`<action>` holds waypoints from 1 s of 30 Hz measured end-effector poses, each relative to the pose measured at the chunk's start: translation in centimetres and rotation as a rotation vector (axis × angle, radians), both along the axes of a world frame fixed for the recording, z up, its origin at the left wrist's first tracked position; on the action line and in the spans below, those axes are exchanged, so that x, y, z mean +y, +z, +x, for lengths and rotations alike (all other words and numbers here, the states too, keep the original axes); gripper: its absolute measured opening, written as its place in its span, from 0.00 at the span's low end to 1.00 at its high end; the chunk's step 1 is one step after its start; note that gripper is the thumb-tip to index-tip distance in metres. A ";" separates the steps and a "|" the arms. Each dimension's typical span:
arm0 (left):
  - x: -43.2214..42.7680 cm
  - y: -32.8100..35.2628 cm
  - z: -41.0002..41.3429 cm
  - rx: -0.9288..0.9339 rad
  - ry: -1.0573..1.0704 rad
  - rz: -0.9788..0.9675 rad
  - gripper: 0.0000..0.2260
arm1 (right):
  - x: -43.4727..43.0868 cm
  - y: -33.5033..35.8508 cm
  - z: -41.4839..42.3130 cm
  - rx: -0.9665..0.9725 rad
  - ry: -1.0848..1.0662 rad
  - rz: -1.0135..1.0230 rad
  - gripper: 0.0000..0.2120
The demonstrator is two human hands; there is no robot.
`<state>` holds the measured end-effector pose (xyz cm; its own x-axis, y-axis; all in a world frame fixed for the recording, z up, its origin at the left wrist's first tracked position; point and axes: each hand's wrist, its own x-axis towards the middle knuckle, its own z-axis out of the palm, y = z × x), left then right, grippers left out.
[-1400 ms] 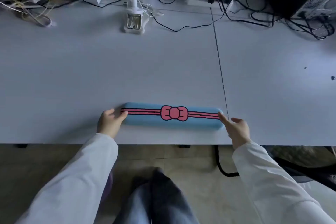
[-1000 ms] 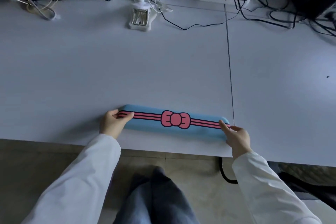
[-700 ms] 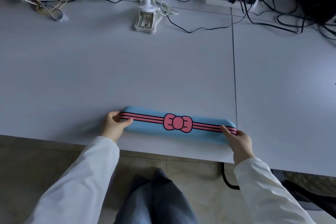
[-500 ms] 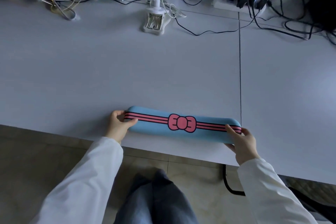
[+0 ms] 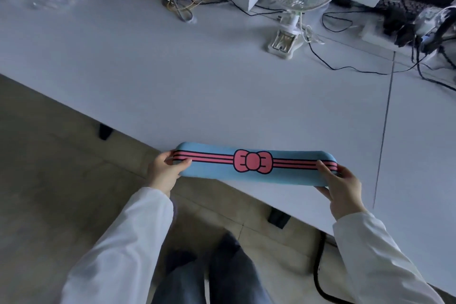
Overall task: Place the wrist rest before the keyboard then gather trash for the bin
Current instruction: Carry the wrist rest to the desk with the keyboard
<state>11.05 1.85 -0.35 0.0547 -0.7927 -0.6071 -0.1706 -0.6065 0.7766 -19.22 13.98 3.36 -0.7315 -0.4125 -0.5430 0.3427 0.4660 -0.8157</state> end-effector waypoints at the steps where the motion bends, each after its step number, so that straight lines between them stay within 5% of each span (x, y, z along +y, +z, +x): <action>1: 0.2 0.3 1.1 -0.001 0.023 -0.010 0.20 | -0.6 0.3 0.9 0.006 0.019 -0.002 0.18; 15: 3.6 3.2 19.6 0.049 0.255 -0.082 0.07 | -4.5 3.9 19.1 0.064 0.245 -0.052 0.15; 30: 3.4 4.6 30.2 0.004 0.505 -0.110 0.17 | -12.7 5.2 29.4 0.033 0.476 -0.094 0.19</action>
